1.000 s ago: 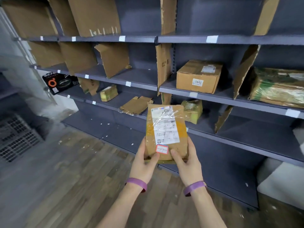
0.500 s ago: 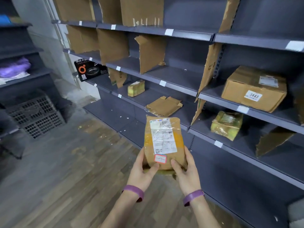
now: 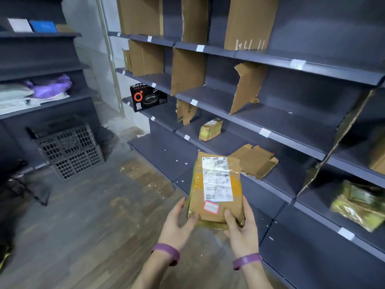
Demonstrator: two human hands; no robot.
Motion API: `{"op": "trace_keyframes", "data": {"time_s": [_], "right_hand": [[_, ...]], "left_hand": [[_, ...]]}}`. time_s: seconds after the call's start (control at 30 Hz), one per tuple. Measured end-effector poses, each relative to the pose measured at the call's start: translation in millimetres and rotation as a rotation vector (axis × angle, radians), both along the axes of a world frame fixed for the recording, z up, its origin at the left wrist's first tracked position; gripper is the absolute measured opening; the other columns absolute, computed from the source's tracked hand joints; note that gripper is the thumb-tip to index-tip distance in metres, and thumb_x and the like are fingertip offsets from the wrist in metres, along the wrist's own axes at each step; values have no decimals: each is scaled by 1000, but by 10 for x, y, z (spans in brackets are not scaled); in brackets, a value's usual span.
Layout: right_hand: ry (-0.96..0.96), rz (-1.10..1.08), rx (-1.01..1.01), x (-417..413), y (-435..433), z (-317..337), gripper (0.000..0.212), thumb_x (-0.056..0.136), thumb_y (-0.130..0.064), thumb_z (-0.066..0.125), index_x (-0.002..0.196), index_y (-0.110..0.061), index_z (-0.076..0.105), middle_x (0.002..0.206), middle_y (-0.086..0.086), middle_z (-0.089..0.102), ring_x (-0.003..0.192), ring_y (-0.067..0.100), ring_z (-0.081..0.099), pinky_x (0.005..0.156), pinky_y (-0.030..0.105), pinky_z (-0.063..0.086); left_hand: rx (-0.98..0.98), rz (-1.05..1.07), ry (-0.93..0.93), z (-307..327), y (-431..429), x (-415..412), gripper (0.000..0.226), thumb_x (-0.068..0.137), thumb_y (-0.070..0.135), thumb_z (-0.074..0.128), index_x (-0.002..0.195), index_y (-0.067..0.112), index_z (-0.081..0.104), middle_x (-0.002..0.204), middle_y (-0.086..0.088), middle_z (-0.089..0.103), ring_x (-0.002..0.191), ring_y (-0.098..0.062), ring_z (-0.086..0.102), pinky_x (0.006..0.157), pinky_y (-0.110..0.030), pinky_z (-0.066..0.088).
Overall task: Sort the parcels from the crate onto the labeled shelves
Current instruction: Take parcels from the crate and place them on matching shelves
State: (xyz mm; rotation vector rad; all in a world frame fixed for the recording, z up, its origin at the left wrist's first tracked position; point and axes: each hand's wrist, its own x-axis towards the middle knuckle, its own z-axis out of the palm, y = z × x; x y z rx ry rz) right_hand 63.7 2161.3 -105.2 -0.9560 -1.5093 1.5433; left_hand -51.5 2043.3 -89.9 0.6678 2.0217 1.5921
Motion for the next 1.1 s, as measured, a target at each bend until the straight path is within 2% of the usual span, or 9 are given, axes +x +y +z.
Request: {"op": "trace_keyframes", "data": {"time_s": [0.07, 0.23, 0.33, 0.47, 0.6, 0.77, 0.83, 0.9, 1.1], "right_hand": [[-1, 16, -3, -281, -13, -35, 58, 90, -18, 67, 138, -36, 41, 131, -12, 56, 120, 16, 57, 95, 53, 52], [-33, 63, -3, -958, 63, -128, 62, 86, -31, 69, 142, -34, 42, 134, -12, 57, 121, 13, 58, 96, 53, 51], [-39, 83, -13, -1381, 208, -220, 61, 90, -23, 68, 144, -31, 42, 135, -11, 57, 121, 12, 58, 96, 54, 51], [-31, 121, -70, -2093, 421, -306, 63, 76, -46, 70, 134, -52, 44, 135, -16, 57, 122, 11, 58, 97, 53, 50], [2, 175, -99, -2946, 687, -363, 61, 76, -43, 68, 132, -51, 44, 133, -12, 60, 119, 13, 60, 94, 54, 52], [31, 296, -125, -3891, 938, -358, 63, 71, -54, 69, 128, -62, 43, 132, -19, 59, 120, 11, 59, 97, 53, 50], [33, 308, -118, -4164, 1021, -323, 61, 73, -52, 69, 128, -62, 43, 130, -20, 60, 118, 11, 61, 96, 53, 51], [21, 311, -105, -4379, 1106, -307, 57, 81, -41, 69, 129, -60, 43, 130, -20, 60, 116, 9, 61, 95, 52, 52], [1, 270, -70, -4933, 1374, -369, 58, 92, -21, 66, 141, -40, 42, 131, -16, 61, 114, 9, 62, 93, 52, 53]], "left_hand": [[-19, 19, 17, -13, -69, -258, 60, 88, 24, 66, 142, 21, 39, 137, 13, 42, 131, -5, 39, 111, -24, 29], [-35, 93, 32, -40, -42, -937, 60, 87, 24, 68, 141, 25, 41, 139, 11, 45, 132, -9, 41, 114, -36, 32], [-41, 105, 30, -66, 41, -1307, 60, 86, 23, 68, 141, 22, 42, 134, 14, 45, 128, -8, 44, 111, -33, 34], [-57, 150, 15, -121, 184, -1929, 60, 85, 21, 70, 139, 21, 44, 132, 12, 46, 119, -6, 47, 102, -21, 35], [-91, 193, 50, -88, 418, -2707, 59, 86, 21, 68, 139, 20, 43, 136, 6, 49, 119, -8, 47, 103, -23, 35], [-104, 254, 84, 61, 672, -3550, 58, 87, 17, 67, 140, 20, 43, 138, 5, 49, 123, -8, 46, 107, -28, 36], [-115, 263, 83, 73, 748, -3794, 58, 88, 19, 67, 141, 20, 43, 139, 5, 49, 126, -10, 46, 108, -28, 36], [-124, 262, 83, 62, 822, -4000, 59, 88, 20, 66, 141, 20, 42, 140, 4, 48, 128, -12, 46, 107, -28, 36], [-125, 235, 45, -11, 1065, -4637, 60, 87, 24, 67, 142, 23, 41, 141, 5, 48, 129, -14, 46, 103, -24, 36]]}}
